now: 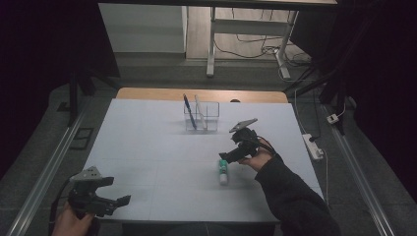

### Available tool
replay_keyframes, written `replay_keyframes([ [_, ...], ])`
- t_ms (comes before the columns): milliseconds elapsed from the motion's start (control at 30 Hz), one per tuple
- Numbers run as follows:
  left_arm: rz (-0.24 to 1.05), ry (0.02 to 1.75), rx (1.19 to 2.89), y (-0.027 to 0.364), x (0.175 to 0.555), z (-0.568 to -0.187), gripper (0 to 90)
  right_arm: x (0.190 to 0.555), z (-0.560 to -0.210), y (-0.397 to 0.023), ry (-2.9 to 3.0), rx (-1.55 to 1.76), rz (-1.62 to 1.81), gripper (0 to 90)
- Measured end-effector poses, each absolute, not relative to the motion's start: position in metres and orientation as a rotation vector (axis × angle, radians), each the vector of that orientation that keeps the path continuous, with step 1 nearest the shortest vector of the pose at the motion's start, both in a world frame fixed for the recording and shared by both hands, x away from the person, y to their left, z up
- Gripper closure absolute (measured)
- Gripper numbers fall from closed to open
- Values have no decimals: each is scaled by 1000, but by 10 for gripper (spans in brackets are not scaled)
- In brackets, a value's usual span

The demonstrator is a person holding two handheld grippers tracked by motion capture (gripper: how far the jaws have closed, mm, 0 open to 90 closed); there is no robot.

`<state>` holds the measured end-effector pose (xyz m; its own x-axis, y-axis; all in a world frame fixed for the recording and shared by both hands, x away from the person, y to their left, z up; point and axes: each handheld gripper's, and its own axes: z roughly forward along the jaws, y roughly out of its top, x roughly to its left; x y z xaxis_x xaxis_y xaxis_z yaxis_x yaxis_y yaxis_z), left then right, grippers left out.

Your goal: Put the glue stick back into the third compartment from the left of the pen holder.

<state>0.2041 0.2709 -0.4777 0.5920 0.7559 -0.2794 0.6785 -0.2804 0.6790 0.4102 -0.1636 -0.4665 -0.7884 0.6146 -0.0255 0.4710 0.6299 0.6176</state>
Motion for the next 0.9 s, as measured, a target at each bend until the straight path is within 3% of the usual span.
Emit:
replay_keyframes([
  [133, 122, 1138, 2021, 271, 204, -478, 10, 416, -469, -162, 2623, 922, 879, 23],
  [467, 121, 1138, 2023, 271, 204, -478, 11, 426, -480, -157, 2681, 910, 807, 347],
  [800, 119, 1138, 2026, 271, 204, -478, 12, 431, -481, -152, 2777, 845, 804, 880],
  [900, 119, 1138, 2026, 271, 204, -478, 12, 432, -484, -149, 2805, 841, 776, 896],
])
